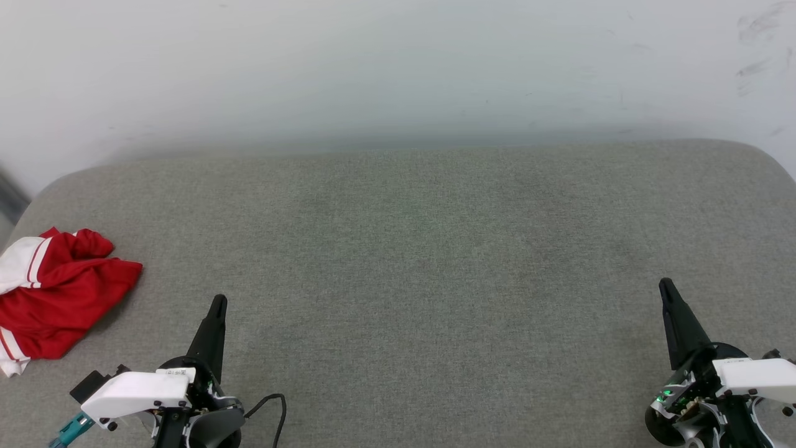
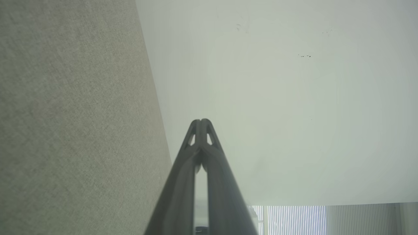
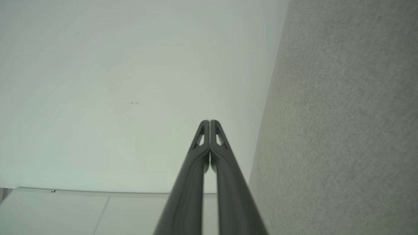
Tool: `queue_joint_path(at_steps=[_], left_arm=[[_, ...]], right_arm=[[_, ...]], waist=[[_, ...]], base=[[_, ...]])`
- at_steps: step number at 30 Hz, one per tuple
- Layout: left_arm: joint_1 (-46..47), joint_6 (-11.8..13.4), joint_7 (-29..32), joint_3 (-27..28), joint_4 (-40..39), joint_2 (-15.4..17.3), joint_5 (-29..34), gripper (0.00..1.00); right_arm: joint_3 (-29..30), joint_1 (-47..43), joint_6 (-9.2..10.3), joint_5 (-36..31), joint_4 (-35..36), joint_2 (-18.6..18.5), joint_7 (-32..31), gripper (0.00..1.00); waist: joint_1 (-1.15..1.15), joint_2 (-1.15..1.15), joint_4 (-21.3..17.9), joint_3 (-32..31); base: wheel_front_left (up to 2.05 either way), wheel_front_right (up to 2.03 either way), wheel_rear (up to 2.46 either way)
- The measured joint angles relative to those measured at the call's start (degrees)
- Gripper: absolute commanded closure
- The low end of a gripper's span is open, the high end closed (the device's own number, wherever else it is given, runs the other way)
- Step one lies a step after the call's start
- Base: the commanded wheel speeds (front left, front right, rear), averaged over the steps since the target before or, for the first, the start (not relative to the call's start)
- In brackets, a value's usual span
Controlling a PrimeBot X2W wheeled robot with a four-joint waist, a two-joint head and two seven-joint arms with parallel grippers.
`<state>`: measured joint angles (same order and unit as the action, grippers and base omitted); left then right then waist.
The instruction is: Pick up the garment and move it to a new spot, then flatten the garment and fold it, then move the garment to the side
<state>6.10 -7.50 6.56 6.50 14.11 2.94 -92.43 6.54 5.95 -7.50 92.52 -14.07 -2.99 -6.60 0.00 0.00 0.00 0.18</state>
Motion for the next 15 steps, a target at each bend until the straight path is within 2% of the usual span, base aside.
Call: queue_joint_path(at_steps=[15], left_arm=[[0.00, 0.00, 0.00, 0.01, 0.00, 0.00, 0.00, 1.00]], right_arm=[[-0.01, 0.00, 0.00, 0.00, 0.00, 0.00, 0.00, 1.00]], waist=[[0.00, 0.00, 0.00, 0.00]], base=[[0.00, 0.00, 0.00]])
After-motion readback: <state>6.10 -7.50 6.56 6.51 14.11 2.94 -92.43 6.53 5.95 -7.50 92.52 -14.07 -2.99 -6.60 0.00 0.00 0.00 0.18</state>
